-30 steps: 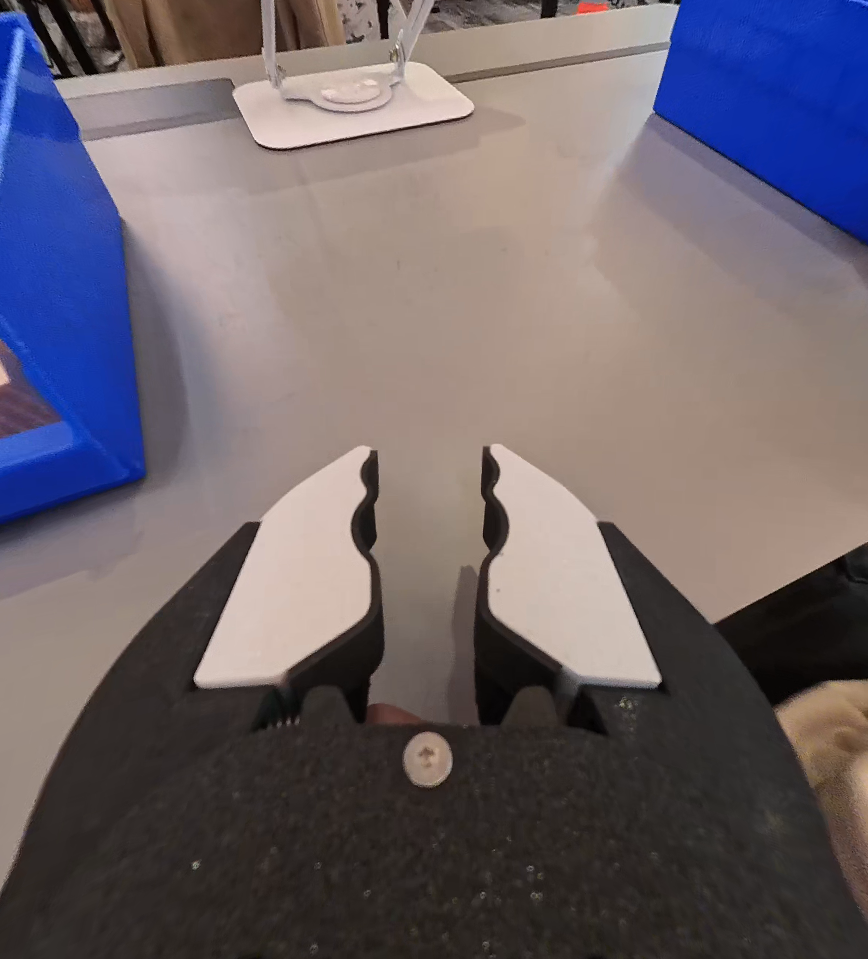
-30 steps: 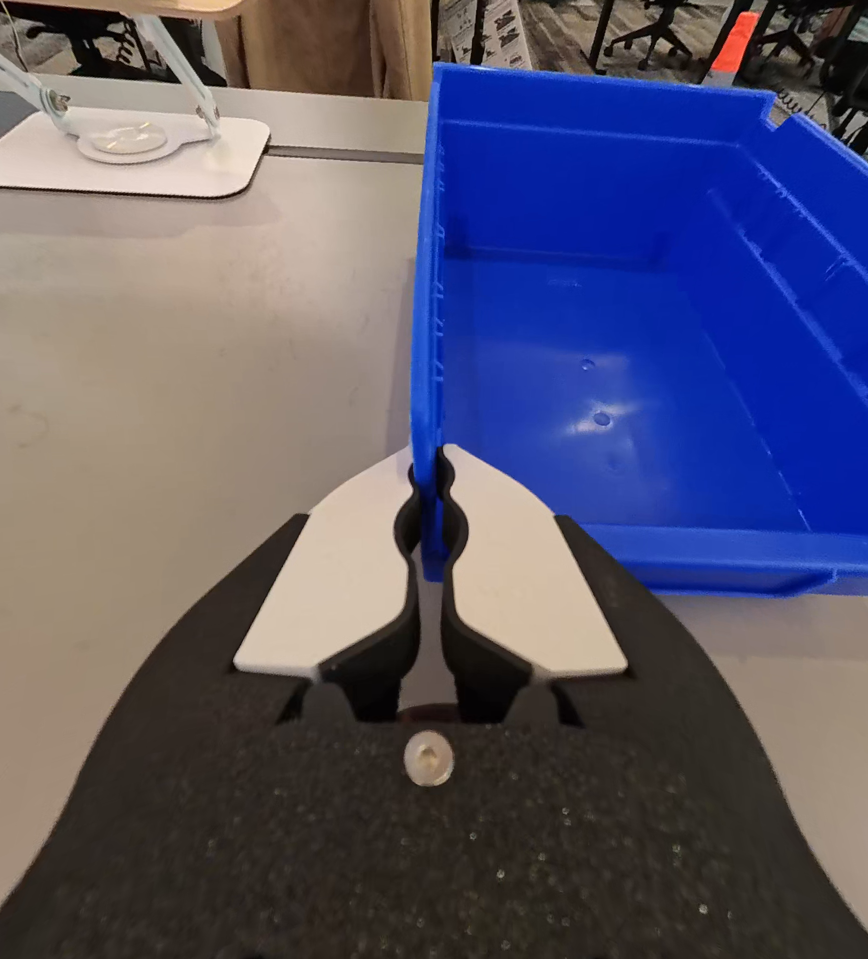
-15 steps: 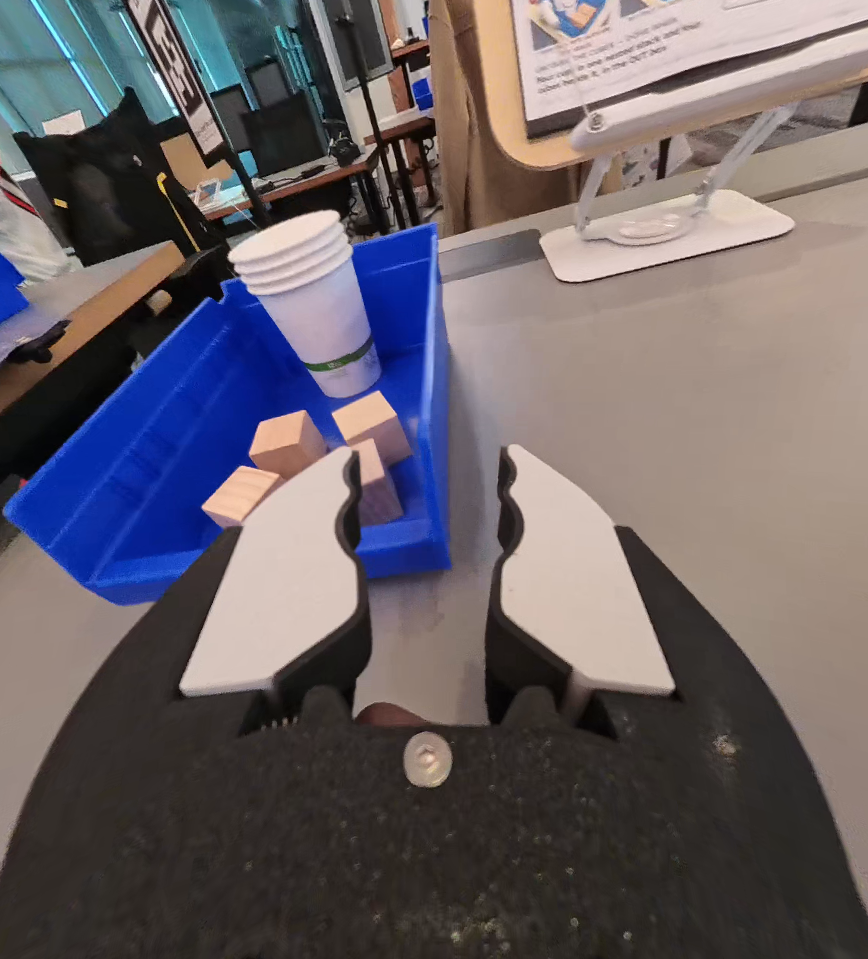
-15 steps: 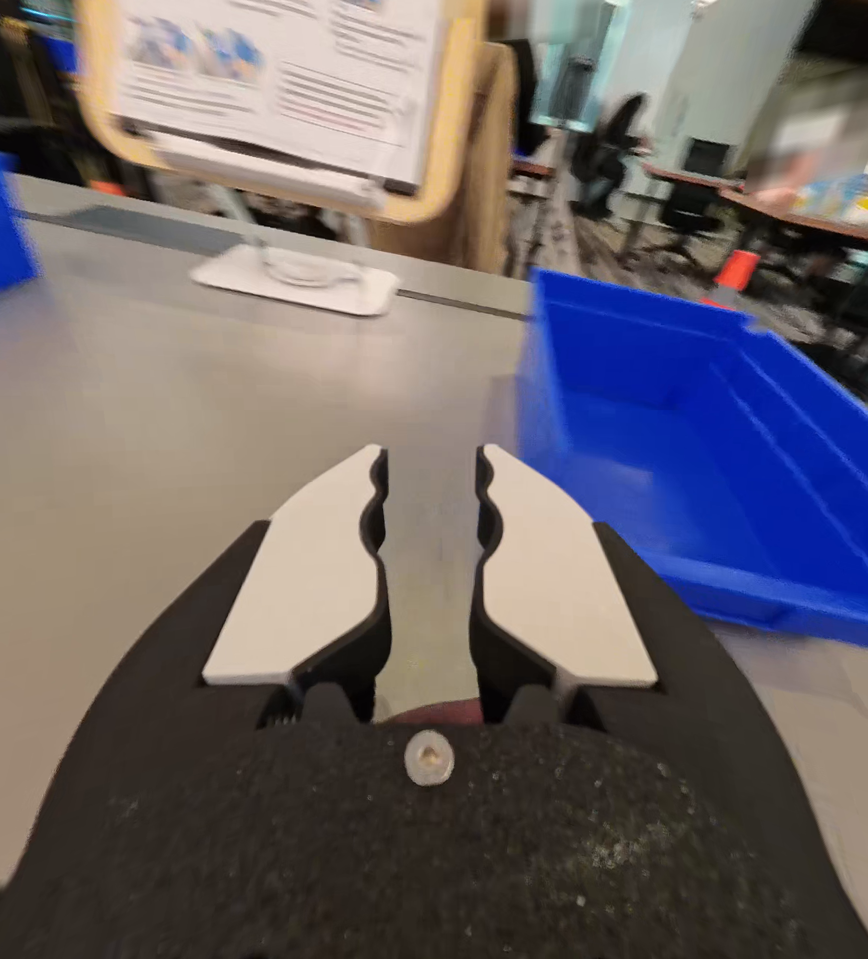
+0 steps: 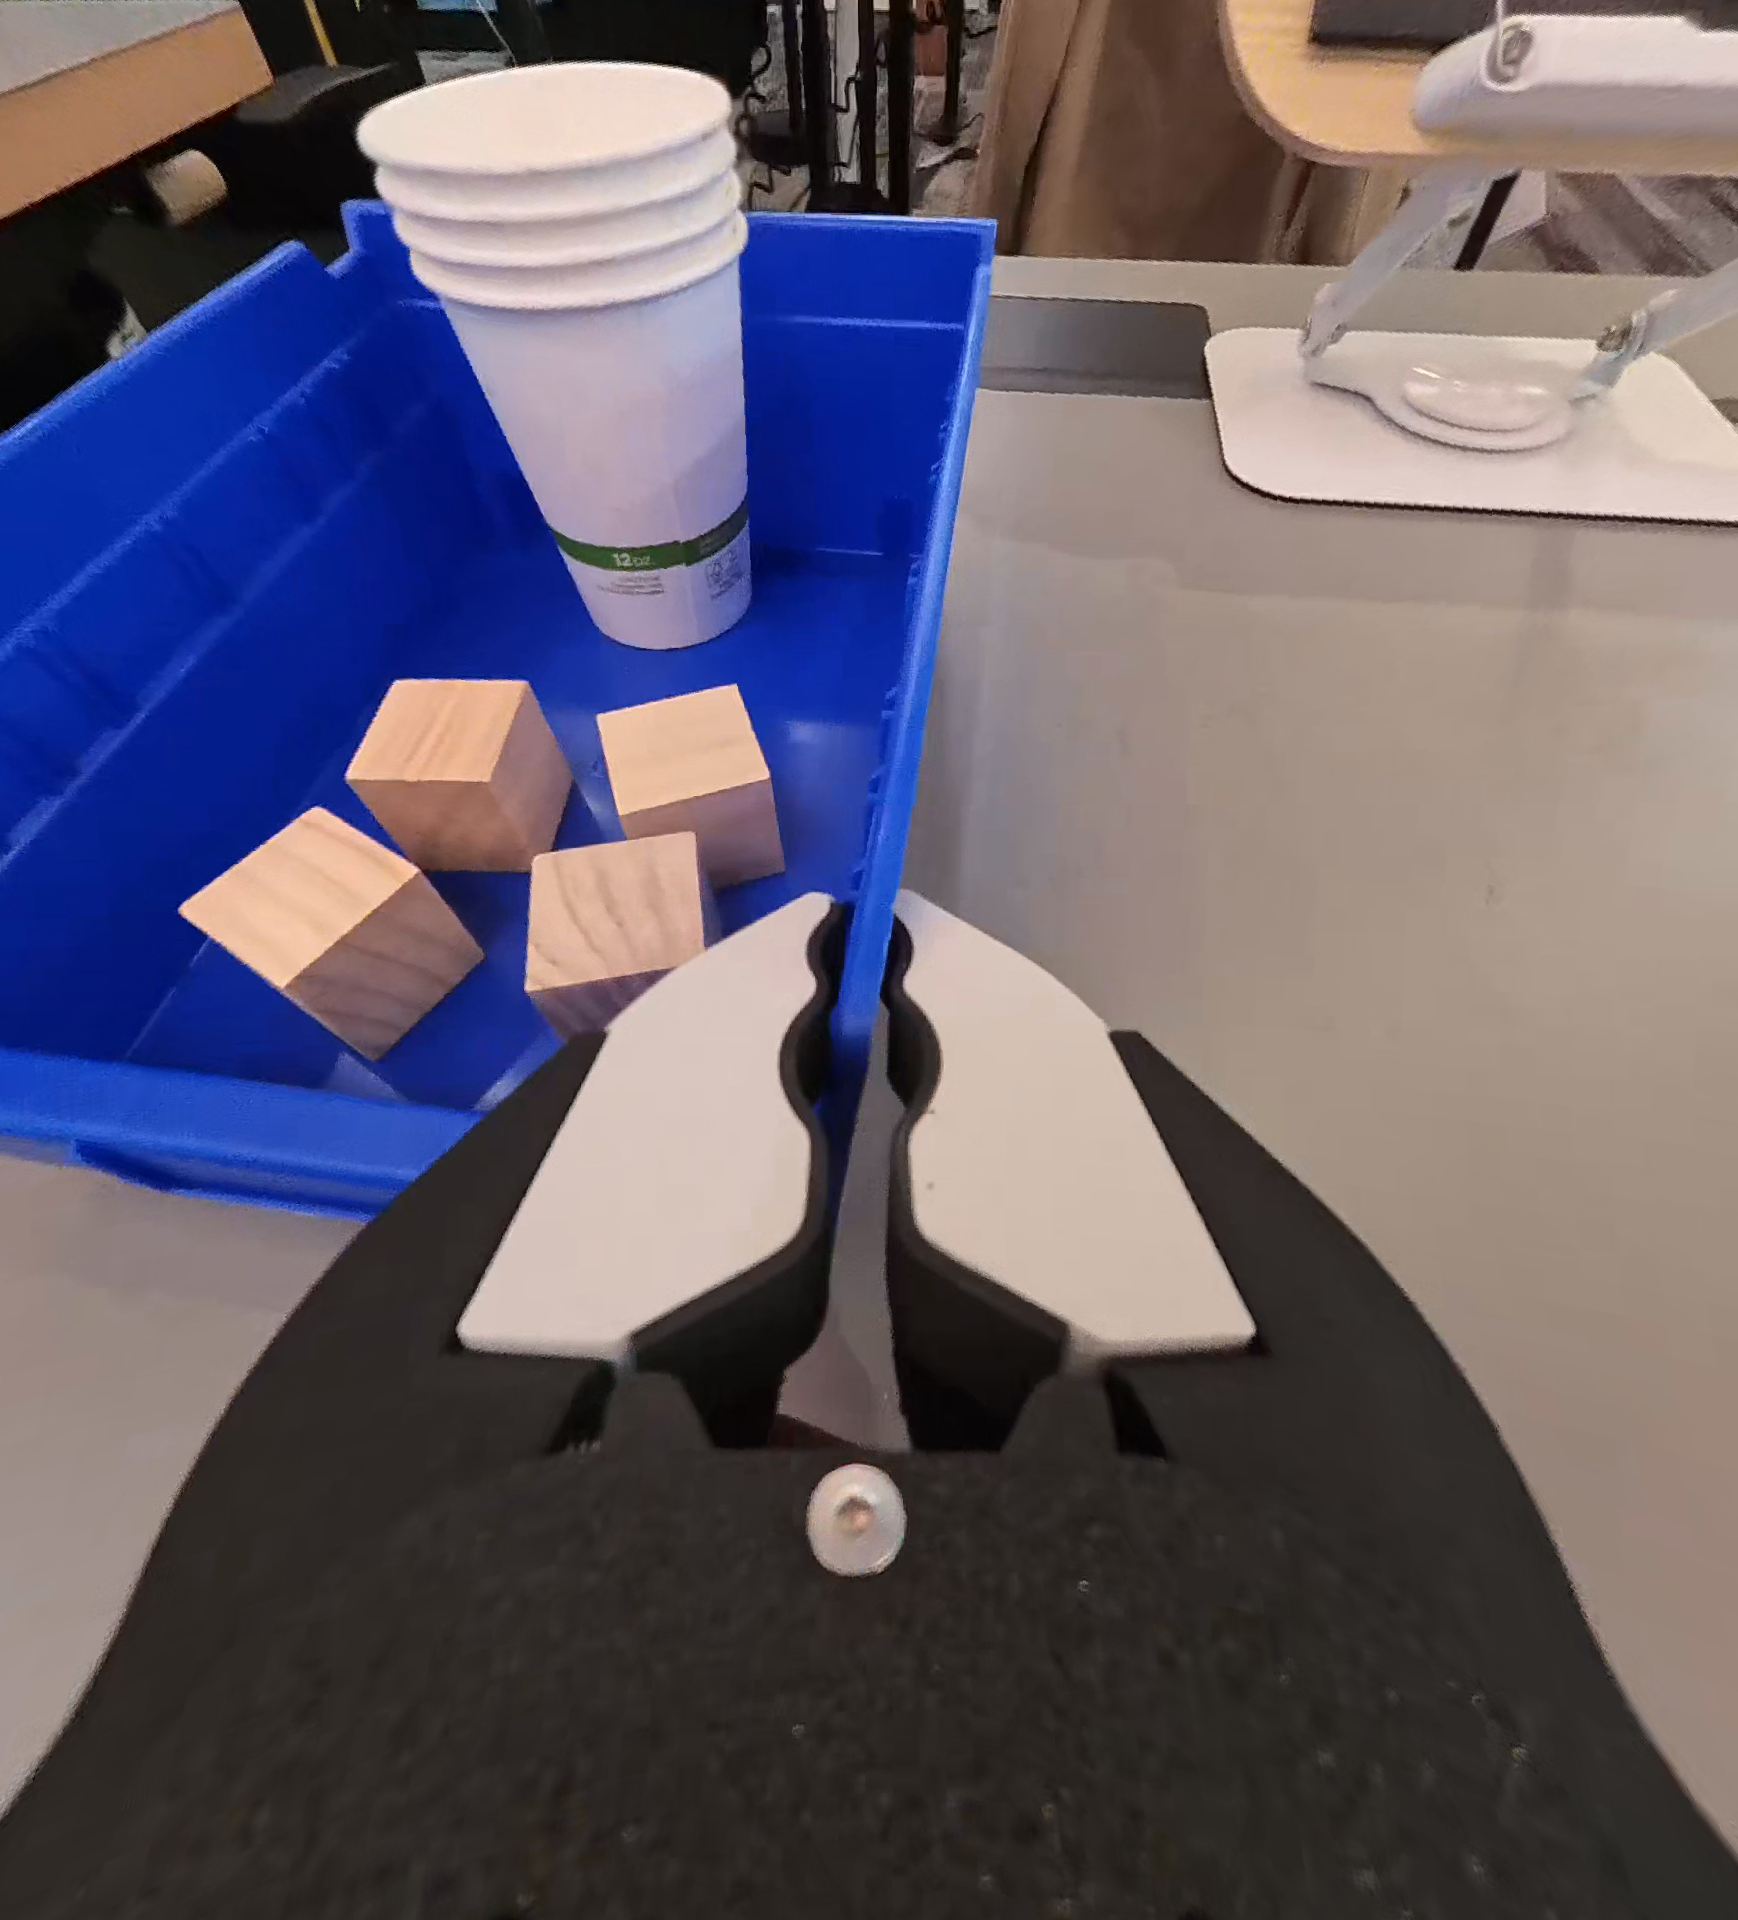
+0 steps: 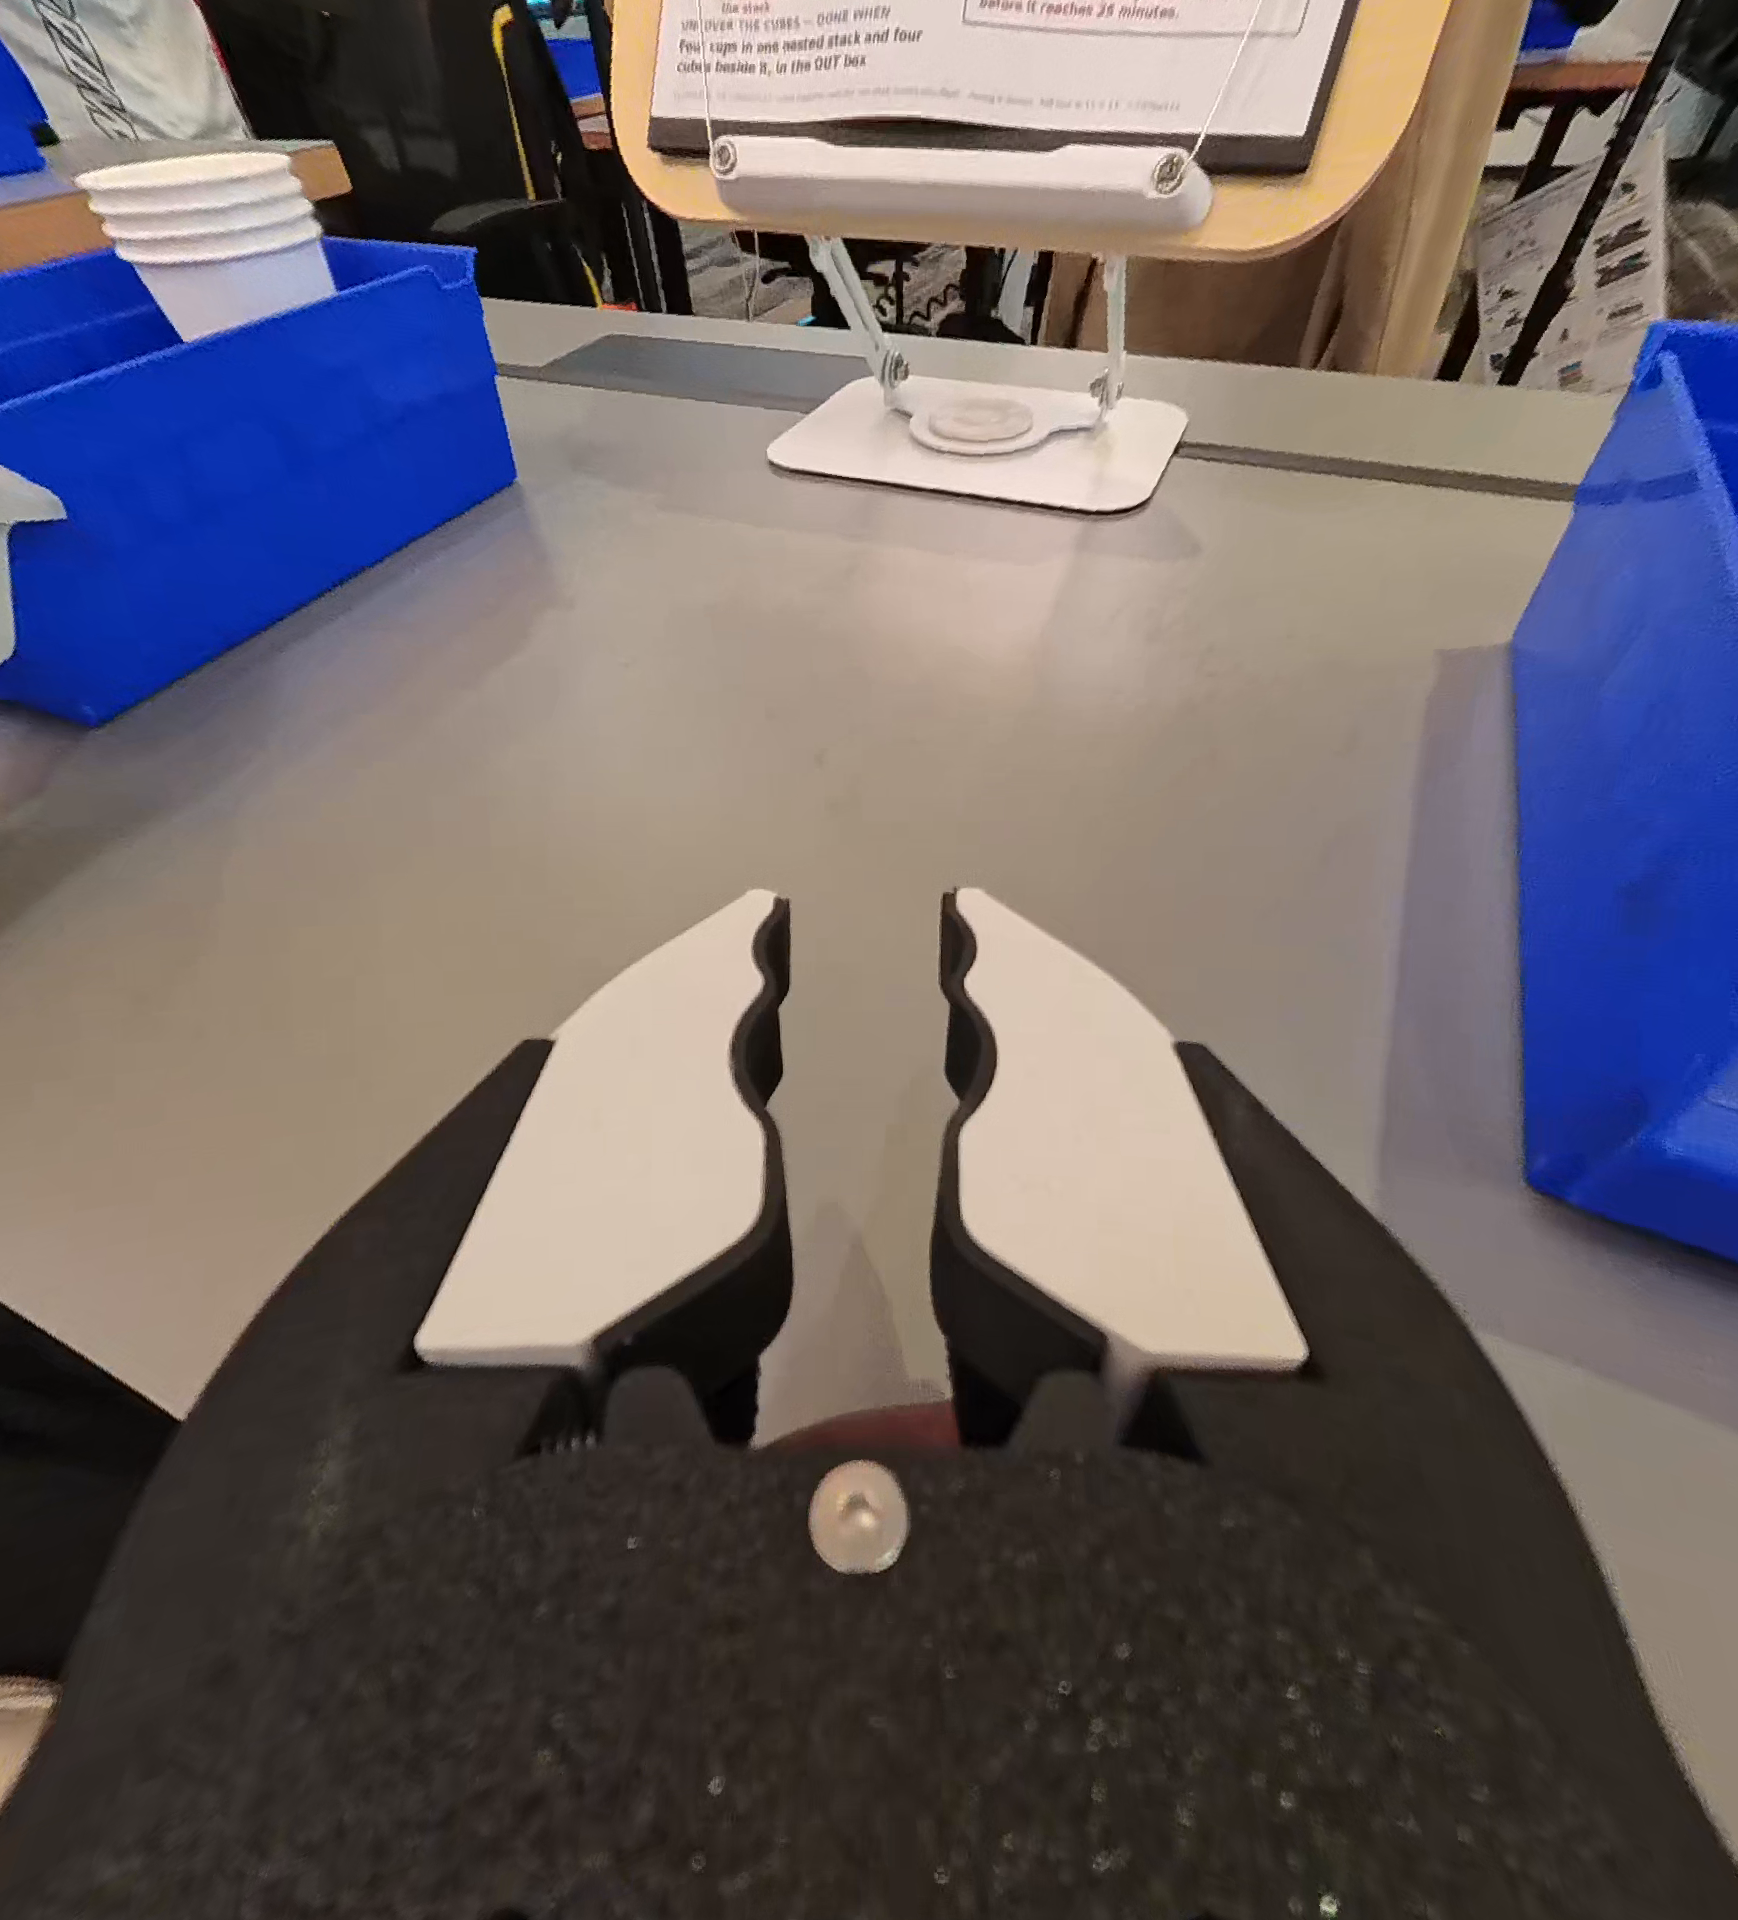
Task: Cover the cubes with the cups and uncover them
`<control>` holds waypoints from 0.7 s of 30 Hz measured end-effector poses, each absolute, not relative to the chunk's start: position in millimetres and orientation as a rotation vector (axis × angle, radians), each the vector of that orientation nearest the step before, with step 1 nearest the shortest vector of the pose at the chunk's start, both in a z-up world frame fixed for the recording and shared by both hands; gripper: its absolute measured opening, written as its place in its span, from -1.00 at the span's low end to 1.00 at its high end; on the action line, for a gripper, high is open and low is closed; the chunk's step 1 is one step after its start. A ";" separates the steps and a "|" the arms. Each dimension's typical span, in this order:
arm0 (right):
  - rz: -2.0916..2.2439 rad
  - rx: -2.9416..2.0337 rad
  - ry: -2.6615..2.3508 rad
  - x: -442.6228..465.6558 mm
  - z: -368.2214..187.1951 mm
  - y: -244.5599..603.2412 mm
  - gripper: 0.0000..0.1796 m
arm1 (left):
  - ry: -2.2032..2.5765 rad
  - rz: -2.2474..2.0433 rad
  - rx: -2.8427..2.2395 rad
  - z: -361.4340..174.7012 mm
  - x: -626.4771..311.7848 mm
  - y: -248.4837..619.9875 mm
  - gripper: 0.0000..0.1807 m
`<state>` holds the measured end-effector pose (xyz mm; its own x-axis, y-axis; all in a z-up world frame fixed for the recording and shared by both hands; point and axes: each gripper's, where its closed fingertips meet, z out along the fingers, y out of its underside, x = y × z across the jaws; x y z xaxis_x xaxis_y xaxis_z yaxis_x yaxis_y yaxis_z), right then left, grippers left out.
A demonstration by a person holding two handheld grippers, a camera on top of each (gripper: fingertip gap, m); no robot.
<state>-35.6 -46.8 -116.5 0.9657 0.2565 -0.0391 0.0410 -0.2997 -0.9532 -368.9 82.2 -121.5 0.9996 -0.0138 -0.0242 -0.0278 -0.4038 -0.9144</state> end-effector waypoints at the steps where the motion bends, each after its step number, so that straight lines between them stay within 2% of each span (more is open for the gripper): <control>1: 0.222 -1.870 -0.218 -36.2 -117.1 -46.5 -0.70 | 0.027 0.022 -1.984 -121.3 -368.6 79.4 -0.95; 7: 0.185 -1.900 -0.221 -27.1 -124.2 -41.2 -0.70 | 0.037 0.049 -1.968 -120.8 -366.9 73.5 -0.94; 11: 0.013 -1.929 -0.144 23.3 -128.8 -37.3 -0.73 | 0.054 0.047 -1.964 -120.9 -367.7 72.6 -0.95; 21: 0.068 -1.961 0.013 72.9 -133.5 -22.5 -0.76 | 0.059 0.063 -1.959 -120.8 -369.0 75.1 -0.95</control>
